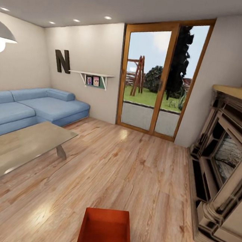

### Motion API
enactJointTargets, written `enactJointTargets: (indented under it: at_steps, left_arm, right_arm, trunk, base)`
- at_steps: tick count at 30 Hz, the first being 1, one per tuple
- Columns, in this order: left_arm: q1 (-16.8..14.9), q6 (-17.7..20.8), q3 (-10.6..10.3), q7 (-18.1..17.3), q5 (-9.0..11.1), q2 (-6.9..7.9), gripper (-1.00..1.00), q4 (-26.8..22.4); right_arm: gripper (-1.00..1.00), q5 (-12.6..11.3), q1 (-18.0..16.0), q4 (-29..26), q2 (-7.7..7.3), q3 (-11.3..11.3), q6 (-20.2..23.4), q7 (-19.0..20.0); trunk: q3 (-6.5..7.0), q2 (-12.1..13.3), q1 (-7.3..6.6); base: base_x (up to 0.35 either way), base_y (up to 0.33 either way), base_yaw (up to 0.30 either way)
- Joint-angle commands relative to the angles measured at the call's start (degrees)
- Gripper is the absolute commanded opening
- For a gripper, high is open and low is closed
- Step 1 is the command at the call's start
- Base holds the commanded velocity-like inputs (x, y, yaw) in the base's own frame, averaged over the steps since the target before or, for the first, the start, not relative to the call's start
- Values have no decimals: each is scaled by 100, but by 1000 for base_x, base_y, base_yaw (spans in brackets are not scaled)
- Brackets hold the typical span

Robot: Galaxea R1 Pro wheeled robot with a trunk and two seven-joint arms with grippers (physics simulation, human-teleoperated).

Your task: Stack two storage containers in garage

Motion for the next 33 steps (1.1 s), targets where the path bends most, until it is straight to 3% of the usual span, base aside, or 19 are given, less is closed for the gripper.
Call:
enactJointTargets:
  at_steps: [1, 33]
  left_arm:
    - [-3, 9, -30, 14, 36, 0, 100, -3]
    - [-5, 9, -30, 15, 36, 0, 100, -3]
  right_arm:
    - [100, 7, -6, 18, 3, 28, -28, -26]
    - [100, 7, -9, 18, -1, 28, -28, -37]
  trunk:
    - [-15, -3, 0]
    - [-306, -3, 0]
  base:
    - [0, 0, 0]
    - [0, 0, 12]
